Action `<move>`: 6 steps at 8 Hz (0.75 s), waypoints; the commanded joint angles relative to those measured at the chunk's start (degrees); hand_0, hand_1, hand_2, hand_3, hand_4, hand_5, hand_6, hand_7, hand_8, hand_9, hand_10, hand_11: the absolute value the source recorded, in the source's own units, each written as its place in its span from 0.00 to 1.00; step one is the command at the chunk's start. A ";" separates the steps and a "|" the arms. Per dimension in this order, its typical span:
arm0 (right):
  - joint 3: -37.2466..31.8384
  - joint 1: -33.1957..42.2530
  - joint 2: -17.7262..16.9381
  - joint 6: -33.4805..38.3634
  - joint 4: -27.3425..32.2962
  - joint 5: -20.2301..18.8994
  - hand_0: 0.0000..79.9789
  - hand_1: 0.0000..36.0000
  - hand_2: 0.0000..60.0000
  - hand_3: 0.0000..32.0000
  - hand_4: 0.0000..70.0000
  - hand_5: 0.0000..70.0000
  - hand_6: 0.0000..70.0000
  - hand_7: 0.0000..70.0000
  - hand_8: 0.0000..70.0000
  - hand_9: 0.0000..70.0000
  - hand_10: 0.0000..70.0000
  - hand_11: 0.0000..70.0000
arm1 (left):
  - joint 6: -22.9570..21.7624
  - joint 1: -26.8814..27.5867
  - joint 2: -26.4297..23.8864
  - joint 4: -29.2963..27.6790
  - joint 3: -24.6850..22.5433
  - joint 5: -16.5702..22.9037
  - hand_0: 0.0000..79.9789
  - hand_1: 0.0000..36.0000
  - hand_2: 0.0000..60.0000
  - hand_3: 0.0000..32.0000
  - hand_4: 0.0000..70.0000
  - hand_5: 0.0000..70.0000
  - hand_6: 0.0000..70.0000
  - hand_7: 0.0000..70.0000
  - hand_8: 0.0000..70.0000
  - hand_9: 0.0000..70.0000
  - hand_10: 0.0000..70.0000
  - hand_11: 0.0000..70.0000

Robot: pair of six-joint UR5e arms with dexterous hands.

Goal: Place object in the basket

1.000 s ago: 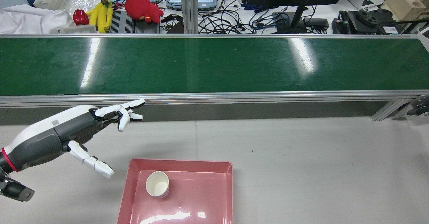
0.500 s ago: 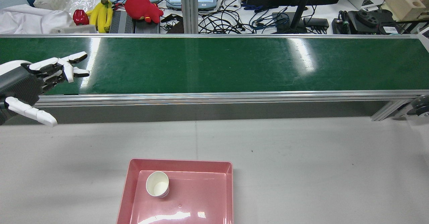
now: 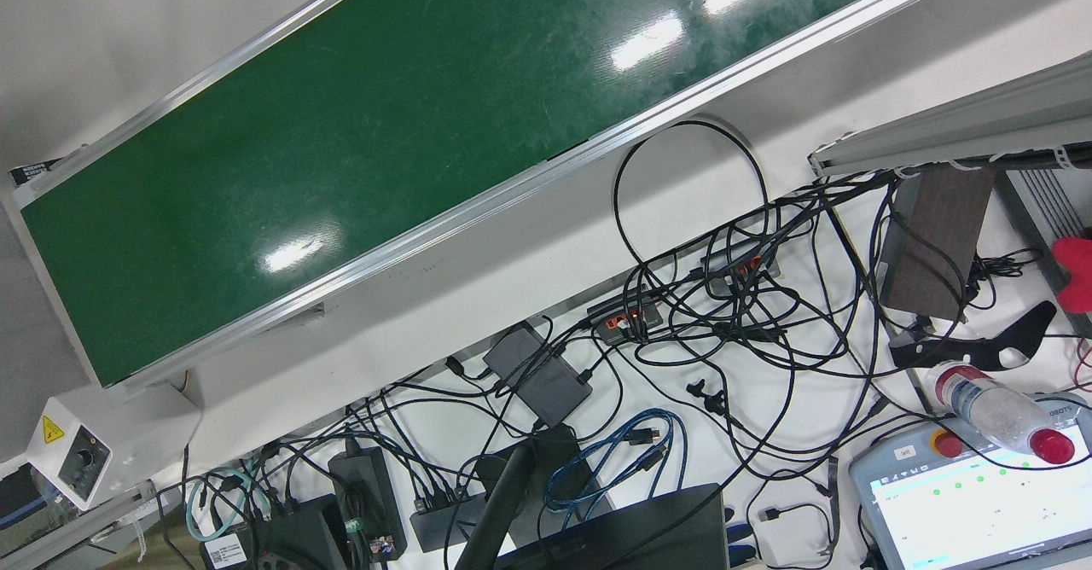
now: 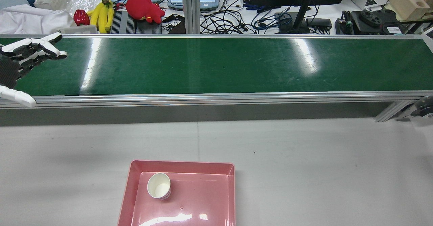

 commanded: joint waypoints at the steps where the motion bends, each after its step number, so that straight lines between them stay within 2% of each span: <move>1: 0.00 0.00 0.00 0.00 0.00 0.00 0.00 0.00 0.00 0.00 0.00 0.00 0.00 0.00 0.00 0.00 0.00 0.00 | -2.57 -2.92 0.01 -1.38 3.33 -0.22 0.70 0.54 0.02 0.00 0.20 0.58 0.10 0.10 0.19 0.29 0.00 0.03; 4: 0.00 0.00 0.00 0.00 0.00 0.00 0.00 0.00 0.00 0.00 0.00 0.00 0.00 0.00 0.00 0.00 0.00 0.00 | -6.07 -5.66 0.01 -4.89 6.83 -0.31 0.70 0.55 0.03 0.00 0.20 0.58 0.10 0.11 0.19 0.29 0.00 0.03; 6: 0.00 0.00 0.00 0.00 0.00 0.00 0.00 0.00 0.00 0.00 0.00 0.00 0.00 0.00 0.00 0.00 0.00 0.00 | -6.44 -6.71 0.01 -5.69 7.55 -0.31 0.70 0.56 0.03 0.00 0.20 0.57 0.10 0.11 0.19 0.29 0.00 0.02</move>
